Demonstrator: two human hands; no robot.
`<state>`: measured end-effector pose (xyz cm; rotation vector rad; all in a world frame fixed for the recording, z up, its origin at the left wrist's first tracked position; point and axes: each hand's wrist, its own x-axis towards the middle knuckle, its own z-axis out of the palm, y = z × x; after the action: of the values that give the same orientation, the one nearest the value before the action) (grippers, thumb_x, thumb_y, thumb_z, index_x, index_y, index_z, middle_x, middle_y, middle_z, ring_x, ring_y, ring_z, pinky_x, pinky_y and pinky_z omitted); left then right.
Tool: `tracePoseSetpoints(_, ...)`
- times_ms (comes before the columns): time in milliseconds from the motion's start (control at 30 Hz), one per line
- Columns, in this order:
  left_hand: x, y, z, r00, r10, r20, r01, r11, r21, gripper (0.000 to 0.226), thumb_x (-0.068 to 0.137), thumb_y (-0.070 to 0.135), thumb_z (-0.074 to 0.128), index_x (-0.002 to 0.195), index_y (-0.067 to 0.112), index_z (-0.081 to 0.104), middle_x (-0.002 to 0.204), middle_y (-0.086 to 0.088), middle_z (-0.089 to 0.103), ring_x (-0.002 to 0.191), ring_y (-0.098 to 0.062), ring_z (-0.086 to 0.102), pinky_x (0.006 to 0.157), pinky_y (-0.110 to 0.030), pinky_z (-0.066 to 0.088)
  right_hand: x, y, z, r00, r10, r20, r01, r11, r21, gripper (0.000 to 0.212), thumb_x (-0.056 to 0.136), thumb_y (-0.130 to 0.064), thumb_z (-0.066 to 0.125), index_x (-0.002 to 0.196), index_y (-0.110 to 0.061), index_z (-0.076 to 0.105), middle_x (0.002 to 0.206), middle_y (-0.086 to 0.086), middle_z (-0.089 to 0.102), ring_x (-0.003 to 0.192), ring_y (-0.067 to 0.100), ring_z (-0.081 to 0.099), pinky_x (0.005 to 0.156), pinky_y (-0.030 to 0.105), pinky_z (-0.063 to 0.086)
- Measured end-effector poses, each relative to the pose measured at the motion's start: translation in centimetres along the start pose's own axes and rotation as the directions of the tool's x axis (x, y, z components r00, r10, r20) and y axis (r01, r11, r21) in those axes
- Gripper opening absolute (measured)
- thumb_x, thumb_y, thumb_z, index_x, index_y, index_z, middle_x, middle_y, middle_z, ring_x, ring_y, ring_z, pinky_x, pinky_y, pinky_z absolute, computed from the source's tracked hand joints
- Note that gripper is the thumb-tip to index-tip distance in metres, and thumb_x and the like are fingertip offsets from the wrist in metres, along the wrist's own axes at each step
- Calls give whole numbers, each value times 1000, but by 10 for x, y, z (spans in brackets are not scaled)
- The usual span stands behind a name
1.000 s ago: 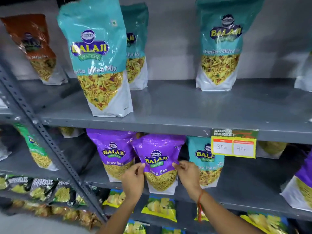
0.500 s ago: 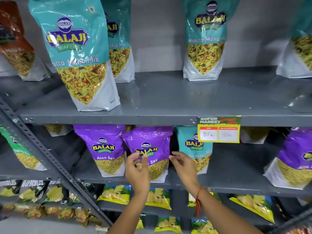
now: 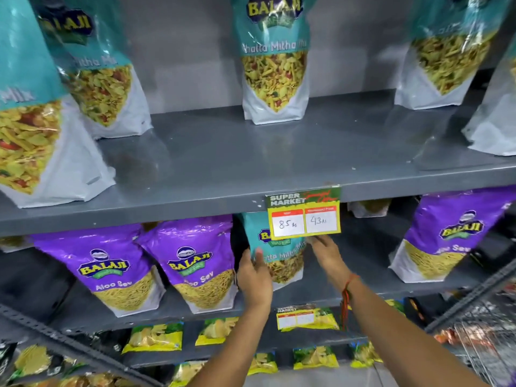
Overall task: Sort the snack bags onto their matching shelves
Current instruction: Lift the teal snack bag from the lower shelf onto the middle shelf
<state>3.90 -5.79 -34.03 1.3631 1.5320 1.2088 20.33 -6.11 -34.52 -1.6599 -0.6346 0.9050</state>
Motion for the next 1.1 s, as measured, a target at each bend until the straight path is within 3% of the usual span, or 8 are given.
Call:
tracePoseSetpoints(167, 6, -8, 9, 996, 55, -77, -53, 998, 30, 29, 98, 25, 48, 95, 1, 65, 87, -16, 72, 72, -23, 62, 54, -17, 37, 8, 7, -2, 983, -184, -27, 178, 972, -156, 30, 93, -10, 67, 96, 20, 67, 106, 33, 74, 105, 32, 71, 88, 59, 54)
tracePoseSetpoints(267, -1, -10, 6, 995, 67, -78, -65, 998, 27, 28, 98, 23, 50, 88, 0, 63, 77, -17, 68, 64, -21, 54, 50, -16, 31, -1, 11, -10, 941, -336, 25, 331, 909, -251, 23, 93, -7, 65, 80, 12, 71, 82, 13, 77, 67, -9, 65, 65, 28, 51)
tracePoseSetpoints(367, -20, -11, -2, 998, 60, -37, -61, 998, -33, 27, 98, 27, 50, 90, 8, 67, 75, 0, 67, 66, -13, 60, 55, -23, 39, -20, 12, -22, 923, -382, 45, 377, 874, -308, 22, 94, -11, 64, 82, 1, 79, 76, 4, 78, 59, -15, 59, 58, 20, 45)
tracePoseSetpoints(433, -38, -11, -10, 998, 51, -24, -52, 997, -52, 25, 97, 27, 51, 88, 11, 68, 72, 6, 66, 63, 0, 57, 56, -17, 39, -39, 17, -32, 911, -409, 43, 398, 850, -346, 31, 92, -21, 64, 73, 1, 74, 68, 11, 75, 59, -6, 53, 56, 31, 47)
tracePoseSetpoints(533, -72, -15, -29, 998, 70, 9, -69, 995, -66, 28, 95, 33, 53, 75, 17, 64, 60, 4, 59, 56, -10, 51, 55, -29, 37, -72, 31, -49, 898, -437, 45, 424, 835, -351, 52, 86, -41, 56, 65, 7, 58, 62, 28, 61, 61, 6, 41, 53, 32, 37)
tracePoseSetpoints(767, -150, 0, -101, 991, 81, 106, -53, 969, -241, 22, 87, 42, 63, 74, 27, 71, 68, 6, 69, 64, -15, 58, 63, -38, 48, -182, 27, -79, 850, -519, 92, 517, 788, -335, 57, 85, -50, 52, 74, 4, 66, 68, 21, 68, 61, 3, 47, 56, 44, 50)
tracePoseSetpoints(933, -157, 81, -143, 971, 234, 52, -182, 861, -474, 32, 90, -1, 58, 58, 4, 58, 45, 16, 50, 49, 7, 40, 50, -7, 34, -229, -42, -81, 743, -666, 64, 667, 729, -156, 67, 88, -62, 54, 70, 1, 66, 61, 13, 63, 65, 2, 47, 55, 45, 47)
tracePoseSetpoints(1100, -110, 180, -170, 904, 427, 2, -346, 736, -582, 33, 93, 19, 60, 68, -3, 54, 68, -1, 46, 70, -11, 38, 64, -30, 34, -235, -162, -73, 544, -835, -86, 821, 550, -153, 55, 86, -44, 58, 73, 9, 68, 71, 31, 66, 71, 3, 47, 60, 45, 50)
